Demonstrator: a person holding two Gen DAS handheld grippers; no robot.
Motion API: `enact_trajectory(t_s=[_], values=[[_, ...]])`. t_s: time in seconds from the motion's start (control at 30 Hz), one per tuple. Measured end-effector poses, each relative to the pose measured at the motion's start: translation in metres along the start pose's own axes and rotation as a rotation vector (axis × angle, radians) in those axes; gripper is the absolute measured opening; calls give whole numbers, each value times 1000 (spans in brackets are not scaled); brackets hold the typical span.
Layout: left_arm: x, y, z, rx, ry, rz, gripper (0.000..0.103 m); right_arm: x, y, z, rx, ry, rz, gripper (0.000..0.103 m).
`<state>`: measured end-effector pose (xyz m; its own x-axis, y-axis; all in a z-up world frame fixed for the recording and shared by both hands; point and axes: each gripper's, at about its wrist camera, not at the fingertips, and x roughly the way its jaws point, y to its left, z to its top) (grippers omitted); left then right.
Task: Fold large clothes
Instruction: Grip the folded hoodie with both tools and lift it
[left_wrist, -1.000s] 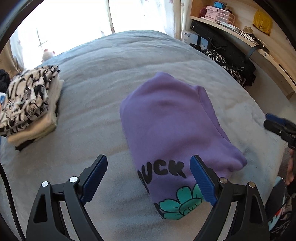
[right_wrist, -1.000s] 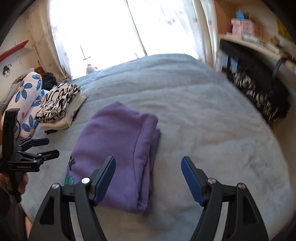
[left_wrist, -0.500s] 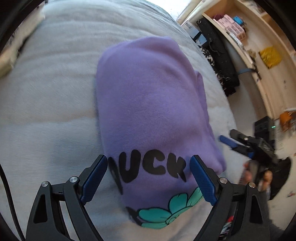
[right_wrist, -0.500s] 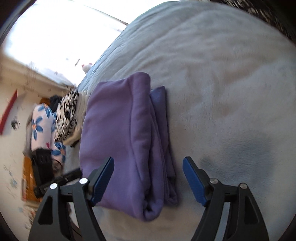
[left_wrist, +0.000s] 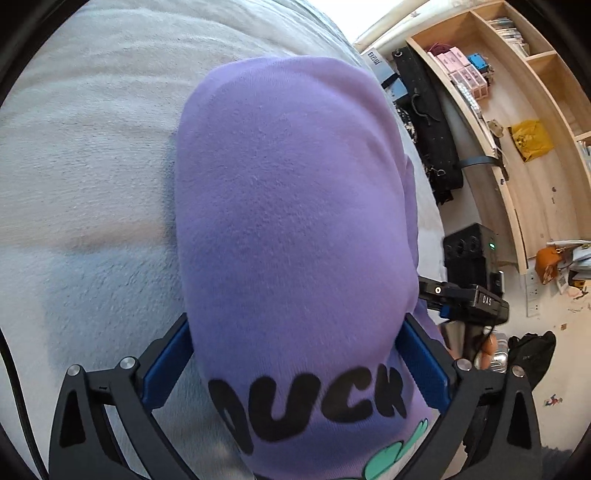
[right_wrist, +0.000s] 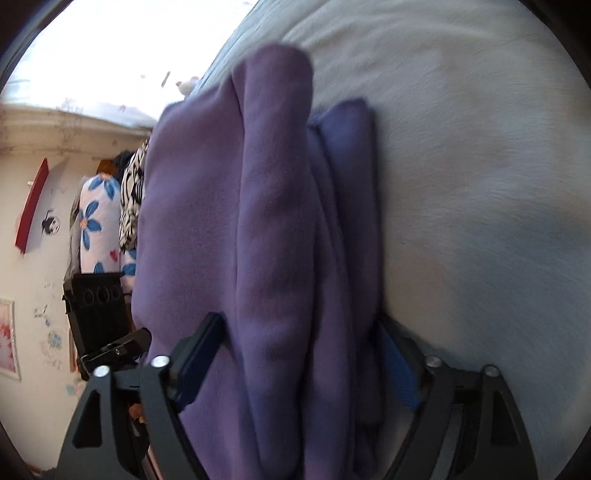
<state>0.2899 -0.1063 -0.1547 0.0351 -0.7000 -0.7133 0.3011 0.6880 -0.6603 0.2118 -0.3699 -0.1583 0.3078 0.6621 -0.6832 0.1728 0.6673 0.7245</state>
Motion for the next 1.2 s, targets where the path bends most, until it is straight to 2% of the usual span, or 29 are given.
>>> enact_trajectory(t_s=[0.1,0.17,0.3,0.43,0.57,0.8,1.0,1.2], values=[[8,7,1,-6,-2,-53,103,12,-1,8,-18,31,44,97],[14,11,1,-17,-1,-87,103,13,-1,10,-24,17,57,98],[19,15,1,-42,-1,-110,103,10,5,5,-62,-12,25,95],[22,-2,3,-29,-5,-47,103,4,13,-1,-69,-50,38,69],[17,-21,5,-1,-25,21,102,-6,24,-5,-78,-91,48,51],[-21,-52,3,52,-89,97,100,-9,69,-19,-105,-121,-12,47],[-74,-59,-11,51,-121,115,100,-12,106,-35,-135,-147,-1,47],[-134,-60,-24,18,-147,130,100,1,163,-51,-182,-144,20,47]])
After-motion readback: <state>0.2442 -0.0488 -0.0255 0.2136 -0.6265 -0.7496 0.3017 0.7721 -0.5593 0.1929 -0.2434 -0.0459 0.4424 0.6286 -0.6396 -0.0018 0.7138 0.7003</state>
